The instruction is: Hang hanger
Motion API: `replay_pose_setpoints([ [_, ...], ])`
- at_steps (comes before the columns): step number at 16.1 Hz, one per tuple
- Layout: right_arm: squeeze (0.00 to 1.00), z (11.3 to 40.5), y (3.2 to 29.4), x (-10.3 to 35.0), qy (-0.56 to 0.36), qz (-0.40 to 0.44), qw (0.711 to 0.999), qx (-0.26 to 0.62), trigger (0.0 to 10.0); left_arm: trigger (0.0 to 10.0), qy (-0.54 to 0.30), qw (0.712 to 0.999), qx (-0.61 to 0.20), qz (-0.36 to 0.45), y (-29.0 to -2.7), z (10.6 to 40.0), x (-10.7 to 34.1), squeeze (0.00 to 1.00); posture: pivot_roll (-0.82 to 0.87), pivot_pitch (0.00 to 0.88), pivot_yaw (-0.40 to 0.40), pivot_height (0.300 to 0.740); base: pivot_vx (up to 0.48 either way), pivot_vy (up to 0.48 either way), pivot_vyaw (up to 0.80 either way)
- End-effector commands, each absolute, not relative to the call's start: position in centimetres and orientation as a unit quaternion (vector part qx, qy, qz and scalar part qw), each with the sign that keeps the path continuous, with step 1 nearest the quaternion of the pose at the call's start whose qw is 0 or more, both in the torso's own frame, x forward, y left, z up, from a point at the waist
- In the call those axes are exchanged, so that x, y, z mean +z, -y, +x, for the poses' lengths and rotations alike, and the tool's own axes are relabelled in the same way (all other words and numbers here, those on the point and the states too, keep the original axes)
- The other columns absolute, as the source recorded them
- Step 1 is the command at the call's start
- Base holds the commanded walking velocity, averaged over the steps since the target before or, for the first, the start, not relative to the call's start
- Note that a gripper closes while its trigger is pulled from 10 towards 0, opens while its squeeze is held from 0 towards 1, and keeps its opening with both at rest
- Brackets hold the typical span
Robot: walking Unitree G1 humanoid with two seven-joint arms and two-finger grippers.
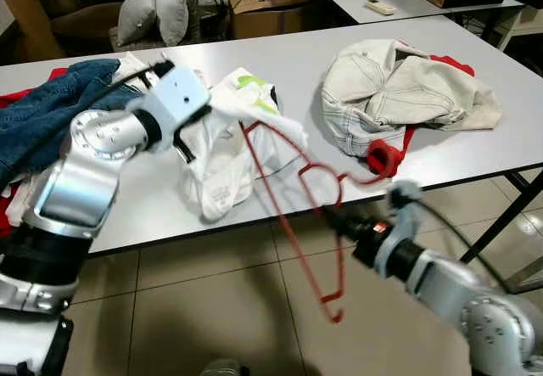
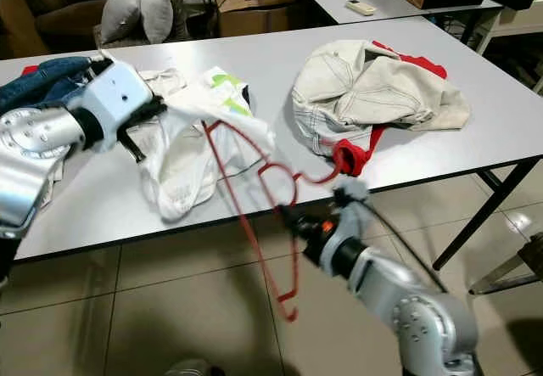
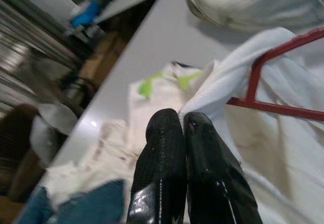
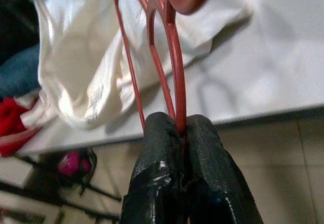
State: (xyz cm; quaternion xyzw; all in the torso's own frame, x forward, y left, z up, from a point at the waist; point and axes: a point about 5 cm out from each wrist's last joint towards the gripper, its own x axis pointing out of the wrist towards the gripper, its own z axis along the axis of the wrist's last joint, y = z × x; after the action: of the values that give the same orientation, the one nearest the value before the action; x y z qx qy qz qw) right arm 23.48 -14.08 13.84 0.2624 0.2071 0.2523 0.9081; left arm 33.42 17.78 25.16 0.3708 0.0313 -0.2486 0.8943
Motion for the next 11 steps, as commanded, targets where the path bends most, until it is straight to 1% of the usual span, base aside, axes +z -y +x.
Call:
replay_pose_setpoints([
  [1, 0.0, 23.7, 14.5, 15.5, -0.173, 0.285, 0.91, 0.245, 10.0, 0.0, 0.003, 0.903, -0.199, 0.381, -19.1, 33.8, 27.7, 0.0, 0.02, 0.0, 0.048, 0.74, 0.0, 0.0, 0.0],
  [3, 0.0, 22.8, 14.2, 13.3, -0.242, 0.217, 0.912, 0.249, 10.0, 0.0, -0.004, 0.902, -0.201, 0.383, -19.0, 34.0, 27.2, 0.0, 0.02, 0.0, 0.049, 0.74, 0.0, 0.0, 0.0],
  [4, 0.0, 22.0, 13.9, 11.9, -0.281, 0.188, 0.906, 0.255, 10.0, 0.0, -0.01, 0.898, -0.211, 0.385, -18.7, 34.0, 26.5, 0.0, 0.02, 0.0, 0.049, 0.74, 0.0, 0.0, 0.0],
  [5, 0.0, 21.7, 14.0, 11.3, -0.303, 0.125, 0.908, 0.262, 10.0, 0.0, 0.0, 0.903, -0.213, 0.373, -18.4, 34.0, 26.8, 0.0, 0.02, 0.0, 0.05, 0.74, 0.0, 0.0, 0.0],
  [6, 0.0, 21.8, 14.0, 11.7, -0.299, 0.096, 0.911, 0.267, 10.0, 0.0, 0.023, 0.909, -0.202, 0.363, -18.4, 34.3, 28.0, 0.0, 0.02, 0.0, 0.051, 0.74, 0.0, 0.0, 0.0],
  [8, 0.0, 22.7, 14.5, 13.5, -0.268, 0.072, 0.924, 0.263, 10.0, 0.0, 0.085, 0.923, -0.187, 0.327, -18.3, 34.5, 30.9, 0.0, 0.02, 0.0, 0.054, 0.74, 0.0, 0.0, 0.0],
  [9, 0.0, 23.0, 14.7, 14.2, -0.25, 0.06, 0.93, 0.264, 10.0, 0.0, 0.102, 0.924, -0.174, 0.326, -18.4, 34.6, 31.7, 0.0, 0.02, 0.0, 0.056, 0.74, 0.0, 0.0, 0.0],
  [10, 0.0, 23.6, 14.8, 15.8, -0.2, 0.048, 0.942, 0.265, 10.0, 0.0, 0.129, 0.923, -0.144, 0.332, -18.8, 34.6, 32.9, 0.0, 0.02, 0.0, 0.057, 0.74, 0.0, 0.0, 0.0],
  [11, 0.0, 24.1, 14.9, 16.9, -0.17, 0.064, 0.948, 0.26, 10.0, 0.0, 0.143, 0.923, -0.123, 0.335, -19.2, 34.6, 33.5, 0.0, 0.02, 0.0, 0.057, 0.74, 0.0, 0.0, 0.0],
])
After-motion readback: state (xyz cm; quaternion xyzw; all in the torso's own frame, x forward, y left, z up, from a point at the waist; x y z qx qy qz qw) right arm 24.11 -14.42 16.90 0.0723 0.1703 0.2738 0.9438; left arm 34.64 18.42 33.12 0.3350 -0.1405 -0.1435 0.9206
